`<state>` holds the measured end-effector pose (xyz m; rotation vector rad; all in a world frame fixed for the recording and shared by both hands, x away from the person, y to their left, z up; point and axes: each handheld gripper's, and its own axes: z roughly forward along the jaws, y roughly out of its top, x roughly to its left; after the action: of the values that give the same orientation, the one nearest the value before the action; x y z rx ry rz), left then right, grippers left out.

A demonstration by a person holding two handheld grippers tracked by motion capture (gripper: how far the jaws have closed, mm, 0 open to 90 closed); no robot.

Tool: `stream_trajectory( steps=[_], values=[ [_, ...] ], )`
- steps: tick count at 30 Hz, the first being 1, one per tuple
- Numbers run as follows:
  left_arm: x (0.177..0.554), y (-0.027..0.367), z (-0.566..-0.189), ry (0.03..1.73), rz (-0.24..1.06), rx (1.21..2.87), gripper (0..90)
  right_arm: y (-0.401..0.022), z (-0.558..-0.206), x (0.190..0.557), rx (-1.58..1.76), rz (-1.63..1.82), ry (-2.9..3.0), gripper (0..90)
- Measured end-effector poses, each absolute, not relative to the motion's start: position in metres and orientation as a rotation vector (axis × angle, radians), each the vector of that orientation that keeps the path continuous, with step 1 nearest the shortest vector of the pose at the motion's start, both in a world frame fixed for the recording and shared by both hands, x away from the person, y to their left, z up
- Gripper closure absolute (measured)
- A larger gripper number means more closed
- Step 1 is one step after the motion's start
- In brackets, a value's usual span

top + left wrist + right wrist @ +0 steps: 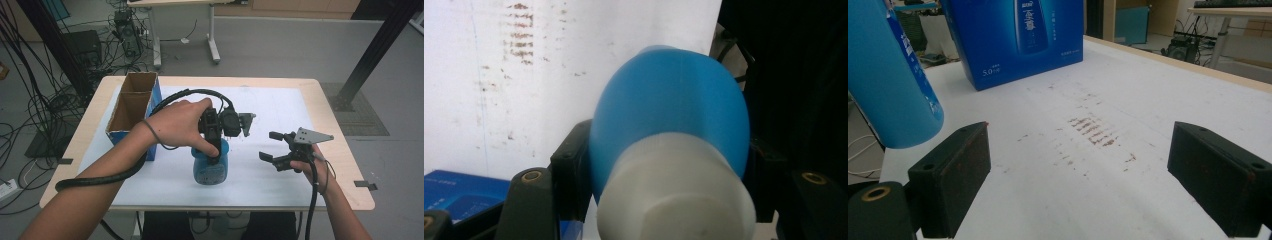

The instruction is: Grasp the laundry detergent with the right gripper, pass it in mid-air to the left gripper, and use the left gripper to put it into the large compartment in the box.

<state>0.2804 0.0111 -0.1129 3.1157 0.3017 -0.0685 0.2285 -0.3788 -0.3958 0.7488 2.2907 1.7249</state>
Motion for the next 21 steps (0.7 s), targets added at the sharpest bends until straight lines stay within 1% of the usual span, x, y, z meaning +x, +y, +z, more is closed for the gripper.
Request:
stream_trajectory(
  steps=[1, 4, 7, 9, 10, 11, 12, 13, 14, 15, 16, 18, 21],
  values=[
    [0.280, 0.011, -0.113, 0.302, -0.068, 3.116, 37.2, -0.379, -0.396, 0.229, 0.749, 1.725, 2.291, 9.4],
    [0.281, 0.011, -0.107, 0.406, -0.039, 3.107, 37.3, -0.378, -0.399, 0.229, 0.768, 1.723, 2.284, 9.4],
    [0.281, 0.013, -0.103, 0.457, -0.026, 3.095, 37.3, -0.377, -0.400, 0.229, 0.773, 1.719, 2.286, 9.4],
    [0.285, 0.016, -0.099, 0.528, -0.037, 3.077, 37.3, -0.377, -0.401, 0.229, 0.775, 1.717, 2.286, 9.4],
    [0.290, 0.020, -0.095, 0.614, -0.056, 3.050, 37.2, -0.377, -0.401, 0.229, 0.781, 1.718, 2.285, 9.4],
    [0.290, 0.020, -0.095, 0.614, -0.056, 3.050, 37.3, -0.377, -0.401, 0.229, 0.786, 1.716, 2.284, 9.4],
    [0.293, 0.024, -0.090, 0.685, -0.069, 3.021, 37.3, -0.377, -0.401, 0.229, 0.787, 1.714, 2.286, 9.4],
    [0.293, 0.024, -0.090, 0.685, -0.069, 3.021, 37.3, -0.377, -0.402, 0.229, 0.788, 1.713, 2.285, 9.4],
    [0.295, 0.026, -0.084, 0.754, -0.074, 2.998, 37.3, -0.377, -0.402, 0.230, 0.791, 1.712, 2.286, 9.4],
    [0.295, 0.026, -0.084, 0.754, -0.074, 2.998, 37.3, -0.377, -0.402, 0.230, 0.791, 1.712, 2.286, 9.4],
    [0.298, 0.026, -0.078, 0.803, -0.068, 2.991, 37.3, -0.377, -0.403, 0.230, 0.798, 1.711, 2.284, 9.4],
    [0.298, 0.027, -0.073, 0.832, -0.055, 2.983, 37.2, -0.377, -0.404, 0.230, 0.808, 1.712, 2.279, 9.4],
    [0.303, 0.031, -0.067, 0.908, -0.071, 2.953, 37.3, -0.376, -0.404, 0.230, 0.813, 1.713, 2.278, 9.4]
  ],
)
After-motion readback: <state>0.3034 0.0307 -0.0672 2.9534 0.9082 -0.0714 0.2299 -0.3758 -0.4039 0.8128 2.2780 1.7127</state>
